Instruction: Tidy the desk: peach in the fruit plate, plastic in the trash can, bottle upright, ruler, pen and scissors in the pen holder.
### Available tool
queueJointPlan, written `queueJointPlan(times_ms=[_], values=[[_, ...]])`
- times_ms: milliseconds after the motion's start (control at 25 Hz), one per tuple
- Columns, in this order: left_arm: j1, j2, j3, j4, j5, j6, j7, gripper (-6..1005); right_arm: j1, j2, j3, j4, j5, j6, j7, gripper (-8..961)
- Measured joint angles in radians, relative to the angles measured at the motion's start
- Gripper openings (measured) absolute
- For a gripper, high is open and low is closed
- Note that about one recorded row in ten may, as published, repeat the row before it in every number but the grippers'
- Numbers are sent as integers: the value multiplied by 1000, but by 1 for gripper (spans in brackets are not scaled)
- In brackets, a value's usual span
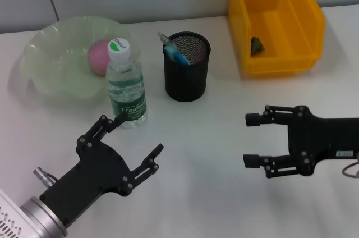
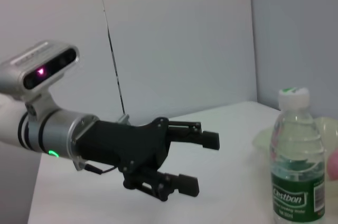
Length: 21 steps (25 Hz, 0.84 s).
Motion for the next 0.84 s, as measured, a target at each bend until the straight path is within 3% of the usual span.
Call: queueJointPlan(times_ms=[840], values=[[12,0,6,-9,-1,-19,0,811,-9,18,12,1,-12,14,0,824]])
